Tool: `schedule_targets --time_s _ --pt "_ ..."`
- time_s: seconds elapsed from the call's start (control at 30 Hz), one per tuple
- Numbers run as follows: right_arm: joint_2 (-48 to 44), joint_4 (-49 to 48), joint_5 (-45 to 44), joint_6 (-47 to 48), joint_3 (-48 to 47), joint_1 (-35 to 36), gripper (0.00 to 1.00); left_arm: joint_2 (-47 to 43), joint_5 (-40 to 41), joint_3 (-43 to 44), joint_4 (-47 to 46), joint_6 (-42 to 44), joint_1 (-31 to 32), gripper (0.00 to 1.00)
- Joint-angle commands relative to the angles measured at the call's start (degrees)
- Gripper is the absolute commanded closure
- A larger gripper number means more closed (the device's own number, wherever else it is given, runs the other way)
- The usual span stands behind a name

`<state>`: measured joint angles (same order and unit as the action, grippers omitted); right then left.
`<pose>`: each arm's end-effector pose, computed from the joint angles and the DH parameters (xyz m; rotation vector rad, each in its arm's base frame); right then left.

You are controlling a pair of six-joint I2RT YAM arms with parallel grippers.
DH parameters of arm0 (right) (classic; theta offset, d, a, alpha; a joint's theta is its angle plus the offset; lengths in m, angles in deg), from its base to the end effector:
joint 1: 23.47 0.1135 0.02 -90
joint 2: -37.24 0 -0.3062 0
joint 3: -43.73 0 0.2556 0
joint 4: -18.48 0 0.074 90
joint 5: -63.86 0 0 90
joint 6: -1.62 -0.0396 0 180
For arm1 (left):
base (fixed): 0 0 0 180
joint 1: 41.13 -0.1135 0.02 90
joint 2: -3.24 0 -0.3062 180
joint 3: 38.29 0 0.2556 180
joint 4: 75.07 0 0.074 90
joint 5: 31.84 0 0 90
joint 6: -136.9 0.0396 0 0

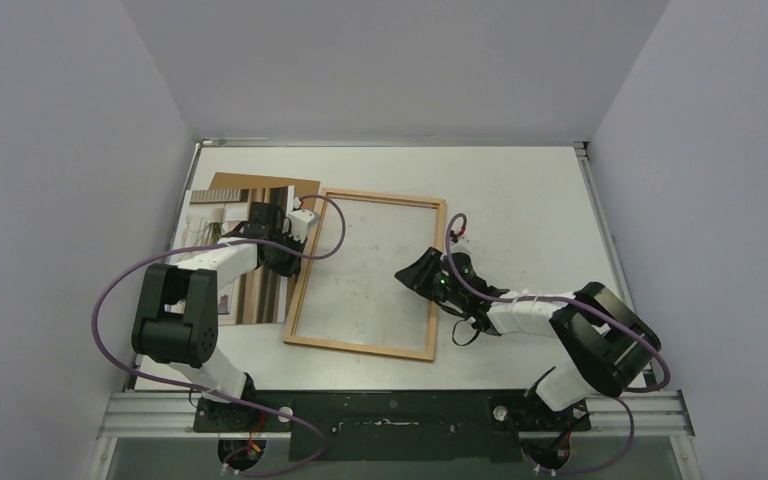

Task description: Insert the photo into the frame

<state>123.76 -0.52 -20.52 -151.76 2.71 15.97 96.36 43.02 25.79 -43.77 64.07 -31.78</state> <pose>0.2154 0.1822 0.1862 0.4016 2.2250 1.1623 0.3098 -0.0615 0.1977 0.6836 2.5032 -0.2970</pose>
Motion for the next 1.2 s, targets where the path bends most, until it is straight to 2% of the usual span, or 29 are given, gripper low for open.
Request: schedule_targets --time_s 0.0,0.2,0.4,0.63,0.87,1.0,1.07,1.17 --pt "-3.5 8.1 -2.4 4.2 -5.2 2.2 0.62 -1.2 -6.0 1.9 -0.3 -0.8 1.4 1.0" --pt "-3.4 17.6 -5.1 6.5 -9.6 3.8 0.31 -1.8 -6.3 2.3 0.0 -0.9 1.4 1.0" --pt "-2.0 27.8 -9.1 9.3 -15.8 6.0 0.16 -2.3 -6.4 2.0 0.3 -0.8 1.4 1.0" --pt "1.2 39.3 -13.5 11.5 -23.7 8.5 0.08 -2.3 -6.9 1.8 0.0 -1.0 1.4 1.0" --pt "3.0 44.9 -15.1 13.0 -26.3 9.0 0.0 -2.4 -7.2 1.8 0.0 -1.0 1.3 1.0" --pt "3.0 46.4 -16.0 14.0 -27.2 9.2 0.0 -2.5 -7.4 1.6 -0.1 -1.1 1.2 1.0" --pt "3.0 47.3 -16.4 14.4 -27.8 9.3 0.05 -2.5 -7.4 1.6 -0.1 -1.1 1.1 1.0" --pt "3.1 48.1 -16.5 15.0 -28.6 9.3 0.07 -2.6 -7.4 1.5 -0.2 -1.1 1.0 1.0"
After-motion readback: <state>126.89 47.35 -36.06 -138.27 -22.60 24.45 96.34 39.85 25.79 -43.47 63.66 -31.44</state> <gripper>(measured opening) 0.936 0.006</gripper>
